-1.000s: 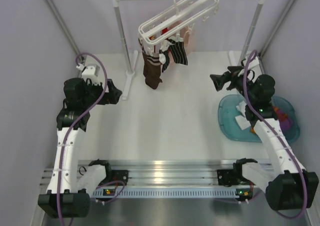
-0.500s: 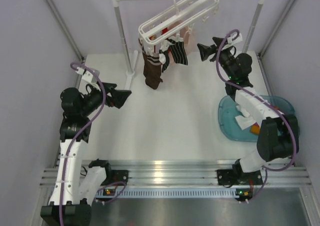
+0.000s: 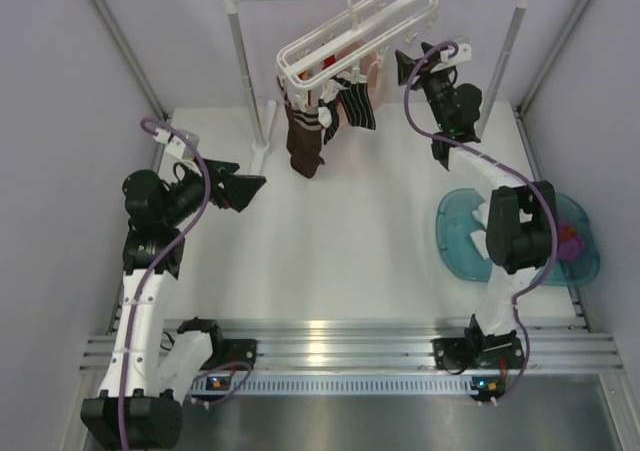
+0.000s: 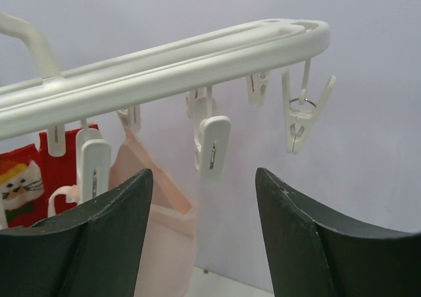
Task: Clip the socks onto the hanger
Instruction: Rotate the hanger at the clothesline.
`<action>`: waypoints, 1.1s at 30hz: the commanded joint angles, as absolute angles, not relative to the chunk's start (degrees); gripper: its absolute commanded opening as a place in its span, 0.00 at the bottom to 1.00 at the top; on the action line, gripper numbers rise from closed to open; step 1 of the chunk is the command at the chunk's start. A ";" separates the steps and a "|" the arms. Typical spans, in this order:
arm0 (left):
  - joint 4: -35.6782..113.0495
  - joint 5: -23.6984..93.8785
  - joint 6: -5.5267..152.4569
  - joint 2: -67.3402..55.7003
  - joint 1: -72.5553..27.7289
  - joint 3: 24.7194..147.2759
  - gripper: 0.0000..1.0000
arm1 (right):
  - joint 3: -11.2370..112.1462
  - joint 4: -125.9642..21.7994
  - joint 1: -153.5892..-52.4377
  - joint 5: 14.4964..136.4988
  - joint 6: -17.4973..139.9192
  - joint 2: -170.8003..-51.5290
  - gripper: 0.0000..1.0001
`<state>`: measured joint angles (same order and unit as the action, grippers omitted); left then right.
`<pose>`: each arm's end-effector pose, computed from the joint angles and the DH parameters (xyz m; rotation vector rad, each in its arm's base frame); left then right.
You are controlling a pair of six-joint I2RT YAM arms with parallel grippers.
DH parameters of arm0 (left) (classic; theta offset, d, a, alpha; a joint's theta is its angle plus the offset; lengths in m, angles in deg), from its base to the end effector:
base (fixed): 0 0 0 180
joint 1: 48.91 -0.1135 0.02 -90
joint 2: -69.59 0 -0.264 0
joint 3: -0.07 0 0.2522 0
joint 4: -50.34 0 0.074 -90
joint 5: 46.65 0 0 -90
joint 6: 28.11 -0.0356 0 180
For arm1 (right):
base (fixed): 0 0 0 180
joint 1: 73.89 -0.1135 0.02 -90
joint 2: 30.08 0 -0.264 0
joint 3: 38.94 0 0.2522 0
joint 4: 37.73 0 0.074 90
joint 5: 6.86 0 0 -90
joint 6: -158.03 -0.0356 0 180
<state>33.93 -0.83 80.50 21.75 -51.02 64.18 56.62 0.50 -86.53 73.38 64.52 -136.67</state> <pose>0.1852 -0.0180 0.3796 0.3309 1.6005 -0.8253 0.4280 0.1022 0.3681 -0.2407 1.0834 0.3458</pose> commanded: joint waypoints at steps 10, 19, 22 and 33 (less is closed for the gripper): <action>40.27 -3.05 82.98 21.60 -51.11 65.24 0.98 | 64.64 5.82 -87.16 75.32 65.30 -141.27 0.40; 40.89 -3.23 83.77 21.51 -51.11 66.12 0.97 | 60.97 5.47 -87.16 72.42 65.92 -135.65 0.00; 40.98 -3.06 83.42 20.99 -51.11 66.65 0.97 | 57.46 4.85 -87.42 71.45 66.27 -132.58 0.00; 41.94 -2.53 83.68 17.82 -51.02 70.43 0.96 | 50.06 -4.37 -90.58 66.54 69.52 -121.85 0.00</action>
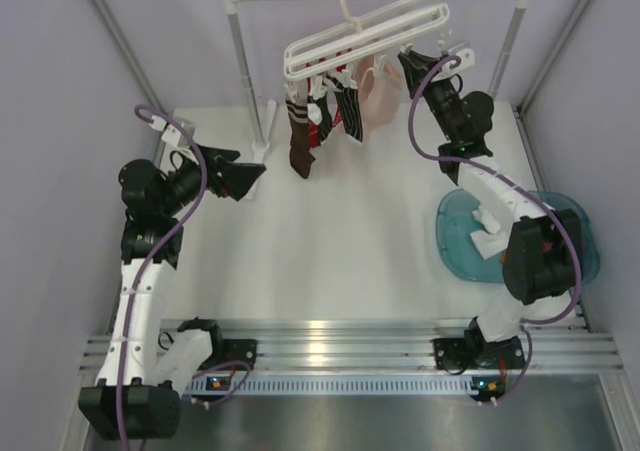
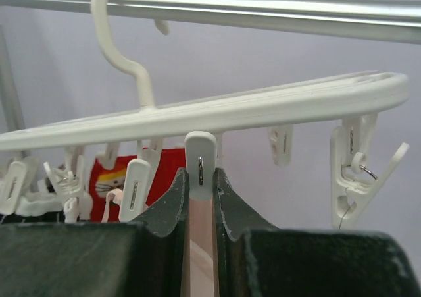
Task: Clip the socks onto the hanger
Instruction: Rotate the hanger at the clothesline.
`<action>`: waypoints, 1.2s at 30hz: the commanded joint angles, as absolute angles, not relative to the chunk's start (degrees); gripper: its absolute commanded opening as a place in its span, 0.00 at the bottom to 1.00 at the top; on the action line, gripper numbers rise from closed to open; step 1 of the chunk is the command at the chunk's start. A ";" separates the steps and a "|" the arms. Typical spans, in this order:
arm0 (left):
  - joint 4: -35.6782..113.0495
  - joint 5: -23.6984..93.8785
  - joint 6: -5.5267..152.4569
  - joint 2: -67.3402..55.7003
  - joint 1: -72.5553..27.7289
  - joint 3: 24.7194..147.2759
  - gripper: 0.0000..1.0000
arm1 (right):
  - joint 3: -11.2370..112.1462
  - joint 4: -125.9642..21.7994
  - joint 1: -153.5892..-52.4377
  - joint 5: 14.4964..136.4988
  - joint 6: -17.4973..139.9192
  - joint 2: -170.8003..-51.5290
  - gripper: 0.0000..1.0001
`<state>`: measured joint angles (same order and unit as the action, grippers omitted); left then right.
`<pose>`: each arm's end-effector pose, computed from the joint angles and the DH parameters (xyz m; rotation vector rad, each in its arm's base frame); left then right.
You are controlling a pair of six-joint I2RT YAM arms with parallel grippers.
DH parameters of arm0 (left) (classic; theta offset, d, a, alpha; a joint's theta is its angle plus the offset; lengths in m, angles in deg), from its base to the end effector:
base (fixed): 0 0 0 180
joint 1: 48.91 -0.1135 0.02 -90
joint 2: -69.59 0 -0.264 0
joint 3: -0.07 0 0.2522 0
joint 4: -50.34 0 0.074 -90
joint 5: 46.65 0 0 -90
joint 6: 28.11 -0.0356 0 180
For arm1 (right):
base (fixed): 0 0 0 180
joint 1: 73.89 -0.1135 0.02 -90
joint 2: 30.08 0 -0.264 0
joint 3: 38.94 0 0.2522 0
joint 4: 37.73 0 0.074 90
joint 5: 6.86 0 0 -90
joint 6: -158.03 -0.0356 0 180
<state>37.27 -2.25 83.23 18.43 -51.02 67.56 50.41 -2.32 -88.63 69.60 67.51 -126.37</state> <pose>0.1960 -0.0182 0.3957 0.3389 1.5592 -0.8620 0.3796 0.1085 0.3972 -0.3457 1.0399 0.3662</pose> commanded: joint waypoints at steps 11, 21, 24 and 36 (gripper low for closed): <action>44.75 -2.97 85.44 8.24 -44.98 78.42 0.90 | 49.88 -19.13 -94.98 65.12 73.38 -115.25 0.00; 51.87 -0.33 88.69 -3.00 -33.72 86.59 0.84 | 58.82 -42.06 -95.68 61.79 74.79 -114.98 0.00; 52.84 0.11 90.01 -7.04 -31.16 90.20 0.82 | 62.79 -49.45 -95.68 59.15 75.49 -115.77 0.00; 57.77 0.72 95.81 -13.47 -28.08 96.27 0.82 | 73.69 -72.47 -95.60 47.63 81.65 -118.76 0.00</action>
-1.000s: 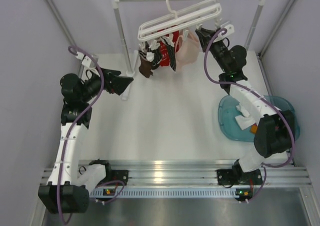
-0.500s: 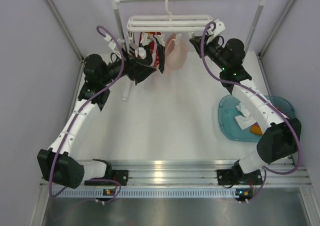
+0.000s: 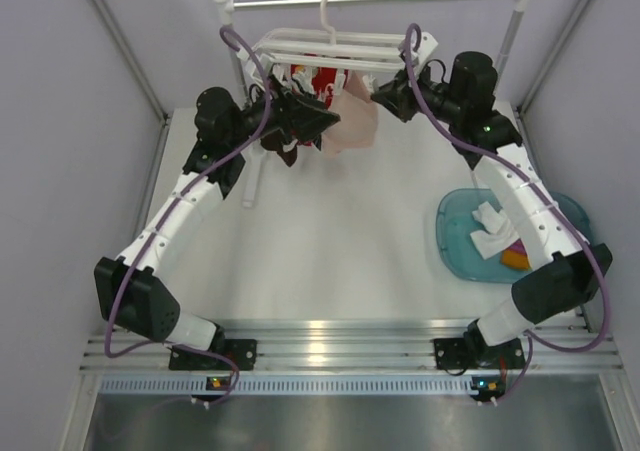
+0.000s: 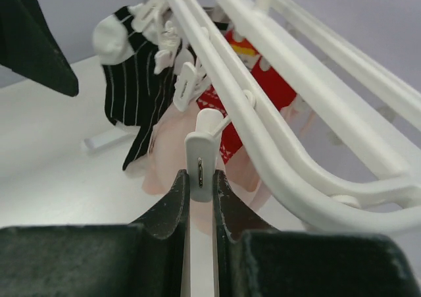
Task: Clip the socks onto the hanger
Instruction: Rotate the hanger at the clothesline, then open the clamp at the hanger.
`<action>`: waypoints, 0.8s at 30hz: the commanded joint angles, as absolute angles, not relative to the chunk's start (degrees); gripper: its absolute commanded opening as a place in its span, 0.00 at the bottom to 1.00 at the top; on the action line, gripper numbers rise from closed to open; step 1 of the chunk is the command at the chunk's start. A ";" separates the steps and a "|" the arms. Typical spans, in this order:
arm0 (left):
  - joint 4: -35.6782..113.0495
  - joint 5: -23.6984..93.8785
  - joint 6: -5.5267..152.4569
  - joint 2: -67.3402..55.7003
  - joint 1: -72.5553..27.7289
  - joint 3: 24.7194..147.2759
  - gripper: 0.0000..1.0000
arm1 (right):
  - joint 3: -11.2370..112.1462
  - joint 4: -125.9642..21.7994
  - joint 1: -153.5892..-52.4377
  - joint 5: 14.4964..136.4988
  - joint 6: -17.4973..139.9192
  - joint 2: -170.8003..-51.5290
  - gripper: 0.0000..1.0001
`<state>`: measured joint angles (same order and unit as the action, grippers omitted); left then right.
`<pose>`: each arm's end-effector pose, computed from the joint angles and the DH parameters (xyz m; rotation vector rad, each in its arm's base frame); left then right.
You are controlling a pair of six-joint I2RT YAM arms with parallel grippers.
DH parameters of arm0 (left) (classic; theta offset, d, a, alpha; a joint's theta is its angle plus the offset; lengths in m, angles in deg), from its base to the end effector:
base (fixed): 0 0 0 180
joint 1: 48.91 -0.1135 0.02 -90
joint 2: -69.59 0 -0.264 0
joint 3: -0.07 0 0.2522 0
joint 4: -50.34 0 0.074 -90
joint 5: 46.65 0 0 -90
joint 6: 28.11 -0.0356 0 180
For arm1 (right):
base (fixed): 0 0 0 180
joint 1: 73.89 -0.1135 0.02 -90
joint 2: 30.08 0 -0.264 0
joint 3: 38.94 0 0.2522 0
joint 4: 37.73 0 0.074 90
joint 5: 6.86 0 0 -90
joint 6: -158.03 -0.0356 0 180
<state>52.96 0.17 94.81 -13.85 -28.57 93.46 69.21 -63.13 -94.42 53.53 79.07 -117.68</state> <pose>0.3064 -0.1396 0.4411 0.5257 1.4456 -1.2592 0.3213 0.1391 0.4569 -0.8224 1.4576 0.5520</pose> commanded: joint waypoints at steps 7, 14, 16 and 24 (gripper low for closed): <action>58.37 1.69 98.43 -13.82 -27.82 95.74 0.82 | 73.54 -68.33 -95.24 50.35 81.23 -118.51 0.00; 61.28 3.53 106.97 -17.68 -26.86 99.69 0.77 | 69.74 -61.87 -96.04 52.29 78.84 -117.01 0.00; 59.79 4.06 107.67 -18.91 -25.63 101.97 0.74 | 69.48 -61.33 -96.56 53.16 78.75 -116.83 0.00; 54.07 9.86 108.38 -24.28 -23.16 106.99 0.64 | 69.13 -60.36 -98.06 54.58 78.13 -116.57 0.00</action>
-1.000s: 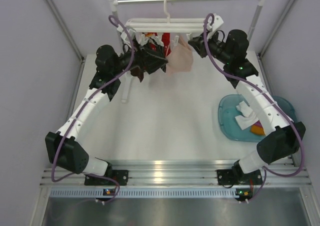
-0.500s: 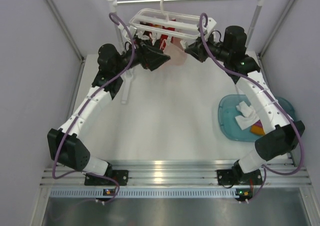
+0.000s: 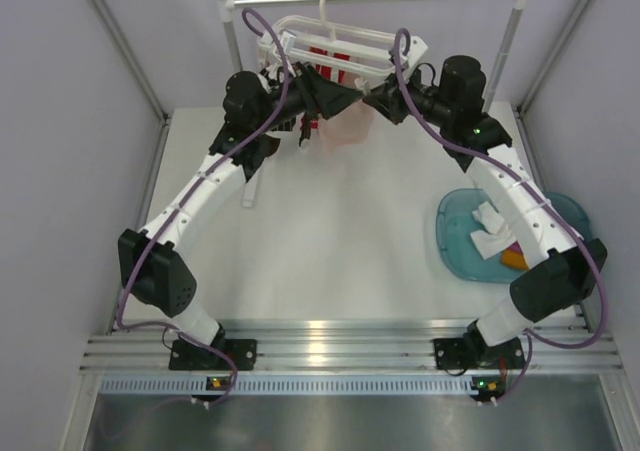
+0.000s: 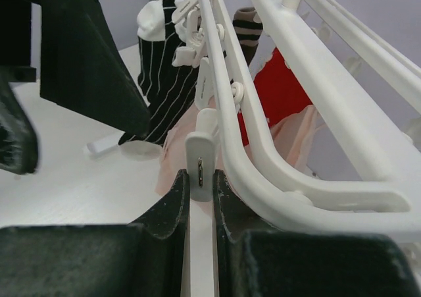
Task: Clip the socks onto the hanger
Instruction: Open the clamp at the hanger.
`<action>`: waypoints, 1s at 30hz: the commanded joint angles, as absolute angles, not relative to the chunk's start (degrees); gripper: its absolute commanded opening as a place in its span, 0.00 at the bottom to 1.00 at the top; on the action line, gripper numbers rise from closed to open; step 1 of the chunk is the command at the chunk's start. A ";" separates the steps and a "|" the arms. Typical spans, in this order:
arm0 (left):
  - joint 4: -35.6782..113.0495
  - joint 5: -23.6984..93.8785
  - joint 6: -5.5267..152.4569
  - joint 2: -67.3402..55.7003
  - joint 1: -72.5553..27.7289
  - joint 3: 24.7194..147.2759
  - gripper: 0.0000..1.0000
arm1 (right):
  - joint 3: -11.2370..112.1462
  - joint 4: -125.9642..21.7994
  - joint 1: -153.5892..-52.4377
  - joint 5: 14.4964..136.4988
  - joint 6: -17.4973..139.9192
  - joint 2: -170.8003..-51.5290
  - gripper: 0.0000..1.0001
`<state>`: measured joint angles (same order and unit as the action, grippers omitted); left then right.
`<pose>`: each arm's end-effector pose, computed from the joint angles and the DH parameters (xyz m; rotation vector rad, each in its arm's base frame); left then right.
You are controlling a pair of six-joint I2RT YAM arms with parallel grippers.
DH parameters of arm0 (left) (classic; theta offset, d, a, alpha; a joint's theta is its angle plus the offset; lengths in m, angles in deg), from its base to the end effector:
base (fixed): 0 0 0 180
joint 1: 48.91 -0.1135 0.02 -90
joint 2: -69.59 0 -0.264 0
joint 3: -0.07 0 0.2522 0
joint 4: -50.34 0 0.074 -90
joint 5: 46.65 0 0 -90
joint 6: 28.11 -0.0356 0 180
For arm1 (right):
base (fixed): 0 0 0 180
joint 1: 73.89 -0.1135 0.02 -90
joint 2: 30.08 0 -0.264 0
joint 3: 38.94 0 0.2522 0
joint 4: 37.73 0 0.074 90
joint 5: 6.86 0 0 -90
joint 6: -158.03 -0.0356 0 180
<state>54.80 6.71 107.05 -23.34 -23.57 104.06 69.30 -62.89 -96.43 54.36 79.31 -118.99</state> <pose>0.3342 -0.1818 0.4530 0.3559 1.4680 -1.4259 0.3237 0.1529 0.4502 -0.8445 1.4653 0.5667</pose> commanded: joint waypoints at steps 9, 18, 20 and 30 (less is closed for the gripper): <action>51.43 15.22 103.02 -27.09 -21.49 110.06 0.59 | 69.13 -60.72 -98.41 54.93 77.87 -116.57 0.00; 53.98 15.49 100.65 -29.55 -20.70 111.83 0.58 | 69.92 -62.47 -98.50 54.66 78.22 -116.83 0.00; 54.34 15.66 100.03 -29.73 -20.61 112.00 0.56 | 70.01 -62.82 -98.50 54.49 78.31 -116.92 0.00; 54.69 16.37 98.80 -30.52 -20.35 112.70 0.43 | 70.01 -64.14 -98.50 53.52 78.40 -117.01 0.00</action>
